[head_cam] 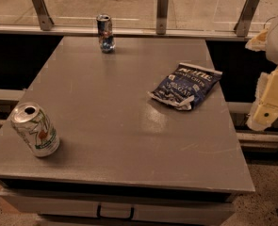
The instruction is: Move blue chip bag near 7up can
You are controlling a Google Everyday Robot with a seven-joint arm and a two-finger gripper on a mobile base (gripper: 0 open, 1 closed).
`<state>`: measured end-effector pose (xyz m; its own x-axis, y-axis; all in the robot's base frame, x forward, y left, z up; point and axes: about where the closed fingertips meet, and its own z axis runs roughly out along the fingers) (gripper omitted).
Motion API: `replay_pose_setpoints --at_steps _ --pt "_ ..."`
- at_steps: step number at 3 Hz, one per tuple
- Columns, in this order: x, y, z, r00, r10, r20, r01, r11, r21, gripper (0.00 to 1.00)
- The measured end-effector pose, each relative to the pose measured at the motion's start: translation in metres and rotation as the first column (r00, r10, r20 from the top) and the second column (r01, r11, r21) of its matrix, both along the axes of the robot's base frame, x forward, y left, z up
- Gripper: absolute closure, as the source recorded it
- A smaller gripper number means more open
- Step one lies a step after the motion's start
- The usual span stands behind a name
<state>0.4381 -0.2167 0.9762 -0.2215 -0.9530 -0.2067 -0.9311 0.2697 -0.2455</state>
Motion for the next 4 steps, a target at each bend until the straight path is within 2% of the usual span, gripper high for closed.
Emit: replay_pose_setpoints --at_steps 1,2,3,4 --pt "0.000 0.000 0.000 1.0000 0.000 0.000 0.000 1.000 0.000 0.00" --pt "0.022 0.006 -0.014 0.9992 0.040 0.007 -0.040 0.998 0.047 0.00" --pt "0.068 0.018 -0.043 0.9963 0.082 0.023 -0.085 0.988 0.128 0.00" --pt "0.112 0.031 -0.078 0.9965 0.080 0.025 -0.083 0.973 0.216 0.00"
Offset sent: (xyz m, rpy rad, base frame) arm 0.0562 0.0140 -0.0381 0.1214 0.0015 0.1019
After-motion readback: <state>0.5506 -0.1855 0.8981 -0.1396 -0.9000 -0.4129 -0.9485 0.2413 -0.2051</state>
